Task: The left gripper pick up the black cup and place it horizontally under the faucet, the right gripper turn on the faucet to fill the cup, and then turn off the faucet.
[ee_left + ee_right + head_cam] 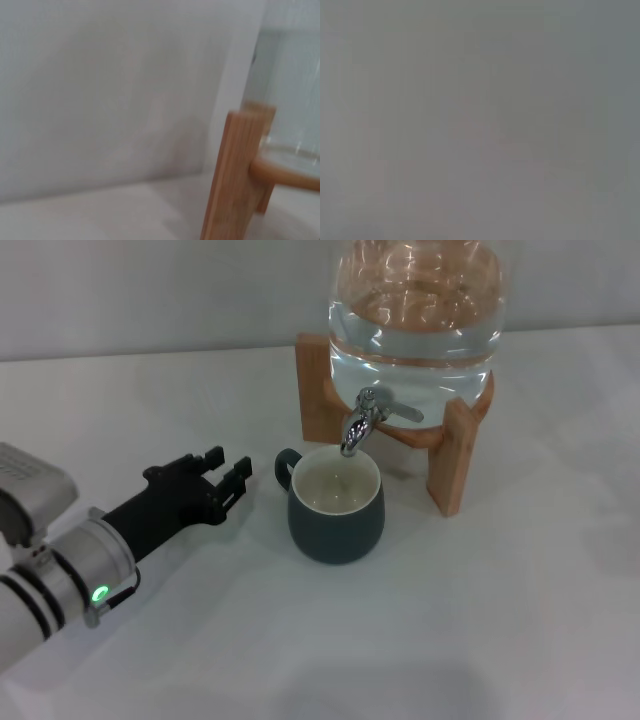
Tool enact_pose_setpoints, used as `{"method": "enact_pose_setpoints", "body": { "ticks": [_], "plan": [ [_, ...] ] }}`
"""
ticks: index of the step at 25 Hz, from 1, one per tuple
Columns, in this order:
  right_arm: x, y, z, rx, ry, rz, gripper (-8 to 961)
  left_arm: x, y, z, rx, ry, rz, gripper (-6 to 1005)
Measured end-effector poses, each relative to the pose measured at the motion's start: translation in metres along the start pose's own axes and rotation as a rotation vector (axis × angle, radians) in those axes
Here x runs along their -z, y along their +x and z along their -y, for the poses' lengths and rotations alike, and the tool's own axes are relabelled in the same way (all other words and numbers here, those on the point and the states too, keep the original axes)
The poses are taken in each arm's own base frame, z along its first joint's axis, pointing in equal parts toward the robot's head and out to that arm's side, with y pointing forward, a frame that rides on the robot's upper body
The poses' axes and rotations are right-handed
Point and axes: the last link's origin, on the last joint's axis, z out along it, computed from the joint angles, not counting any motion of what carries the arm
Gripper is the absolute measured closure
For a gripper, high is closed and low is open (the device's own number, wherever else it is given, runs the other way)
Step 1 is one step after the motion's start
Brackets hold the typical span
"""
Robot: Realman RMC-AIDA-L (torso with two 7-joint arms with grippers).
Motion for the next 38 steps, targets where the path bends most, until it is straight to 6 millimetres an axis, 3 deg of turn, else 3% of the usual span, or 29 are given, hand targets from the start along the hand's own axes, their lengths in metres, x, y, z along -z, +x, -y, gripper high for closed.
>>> {"method": "enact_pose_setpoints", "body": {
  "ticks": [7,14,18,29,38],
  "plan": [
    [0.004,-0.001,0.003,0.000,0.015,0.003,102,0.035,0.014,0.012,0.026,-0.033,-0.155,593],
    [0.002,0.003,0.002,0.019,-0.016,-0.050,102,0.102,0.034,0.032,0.056,-0.003,-0.394,592],
    [-0.001,0.009,-0.014,0.076,-0.149,-0.155,102,0.133,0.044,0.039,0.053,0.012,-0.485,593],
    [-0.010,0.016,-0.082,0.073,-0.539,-0.297,101,0.152,0.048,0.046,0.041,0.042,-0.510,592],
    [-0.032,0.039,-0.135,0.053,-0.747,-0.364,101,0.160,0.055,0.054,0.058,0.060,-0.519,592]
  ]
}}
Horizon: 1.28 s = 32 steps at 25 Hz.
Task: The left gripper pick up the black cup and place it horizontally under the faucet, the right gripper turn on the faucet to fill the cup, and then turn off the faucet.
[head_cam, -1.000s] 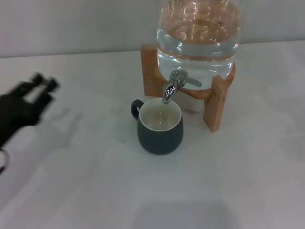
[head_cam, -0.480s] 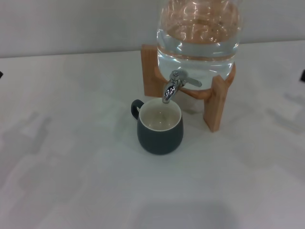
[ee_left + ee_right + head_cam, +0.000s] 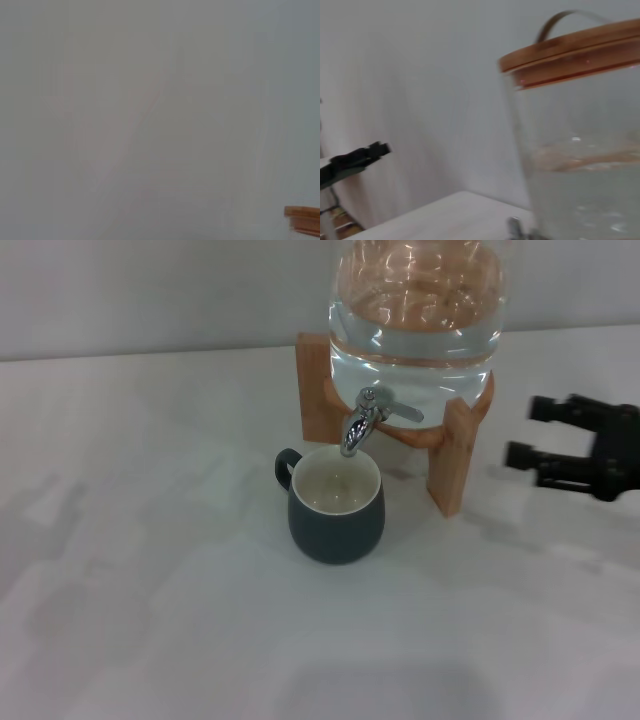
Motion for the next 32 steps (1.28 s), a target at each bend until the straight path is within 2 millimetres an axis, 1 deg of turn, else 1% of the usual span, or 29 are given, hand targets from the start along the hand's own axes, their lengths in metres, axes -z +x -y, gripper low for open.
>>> {"method": "enact_pose_setpoints", "body": {
  "ticks": [2,7,11,14,20,32],
  "plan": [
    [-0.015,-0.002,-0.004,0.014,-0.030,-0.005,101,0.001,0.000,0.001,0.000,0.007,0.003,592],
    [-0.041,-0.007,-0.011,0.052,-0.052,-0.022,101,0.006,-0.003,0.003,0.008,0.033,0.015,593],
    [-0.058,-0.010,-0.018,0.076,-0.072,-0.052,101,0.011,-0.003,0.004,0.008,0.048,0.019,593],
    [-0.067,-0.011,-0.022,0.094,-0.073,-0.074,101,0.012,-0.004,0.005,0.009,0.054,0.022,593],
    [-0.071,-0.012,-0.022,0.115,-0.042,-0.090,101,0.016,-0.005,0.005,0.008,0.062,0.025,593],
    [-0.079,-0.012,-0.032,0.110,-0.086,-0.094,101,0.016,-0.006,0.007,0.004,0.079,0.035,592]
  ]
}}
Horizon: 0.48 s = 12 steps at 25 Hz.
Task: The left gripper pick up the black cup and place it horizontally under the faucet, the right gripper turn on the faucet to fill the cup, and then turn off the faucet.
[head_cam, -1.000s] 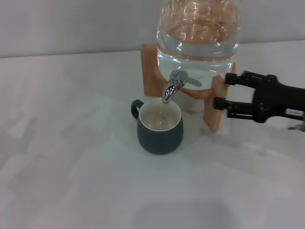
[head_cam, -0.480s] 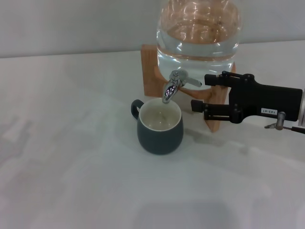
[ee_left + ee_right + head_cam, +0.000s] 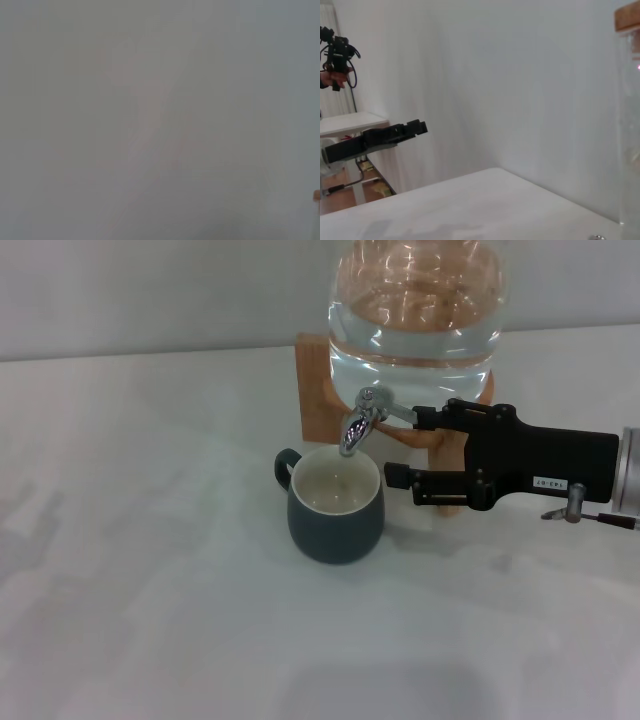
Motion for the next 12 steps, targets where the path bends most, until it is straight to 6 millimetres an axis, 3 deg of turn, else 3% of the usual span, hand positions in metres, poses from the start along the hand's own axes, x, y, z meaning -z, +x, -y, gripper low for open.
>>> {"method": "enact_pose_setpoints", "body": {
  "ticks": [12],
  "plan": [
    [-0.008,-0.011,-0.016,0.035,-0.079,0.006,101,0.002,-0.001,0.002,0.001,0.016,0.008,592]
  ]
}}
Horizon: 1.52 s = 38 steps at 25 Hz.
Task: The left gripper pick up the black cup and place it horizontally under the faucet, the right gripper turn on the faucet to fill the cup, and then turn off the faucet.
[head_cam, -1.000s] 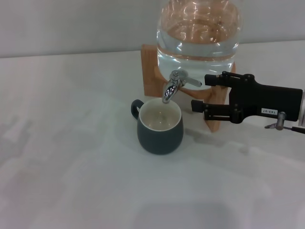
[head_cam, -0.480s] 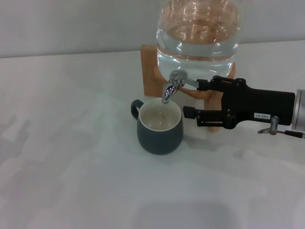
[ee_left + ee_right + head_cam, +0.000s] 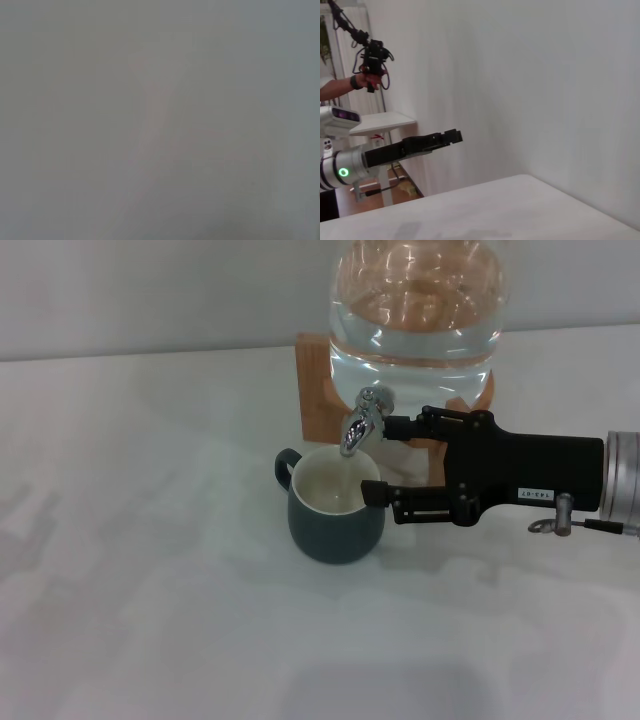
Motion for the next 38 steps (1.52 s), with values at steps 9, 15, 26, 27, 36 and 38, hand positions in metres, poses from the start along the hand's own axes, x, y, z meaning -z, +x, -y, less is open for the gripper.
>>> {"method": "enact_pose_setpoints", "body": {
  "ticks": [9,15,26,27,36,38],
  "plan": [
    [0.034,-0.002,0.015,-0.012,0.097,0.031,101,0.000,0.001,0.001,0.000,0.001,0.001,593],
    [0.047,0.000,0.002,-0.048,0.043,0.059,101,0.000,0.002,0.004,-0.012,0.013,0.013,593],
    [0.010,0.007,-0.020,-0.057,-0.085,0.011,100,-0.007,0.002,0.010,-0.004,0.040,0.027,592],
    [0.008,0.007,-0.020,-0.054,-0.086,0.007,100,-0.007,0.002,0.010,-0.004,0.040,0.027,592],
    [-0.008,0.003,-0.020,-0.024,-0.068,-0.001,100,-0.005,0.002,0.010,-0.004,0.041,0.028,593],
    [-0.009,0.002,-0.020,-0.026,-0.066,0.004,100,-0.005,0.002,0.010,-0.004,0.040,0.028,592]
  ]
}}
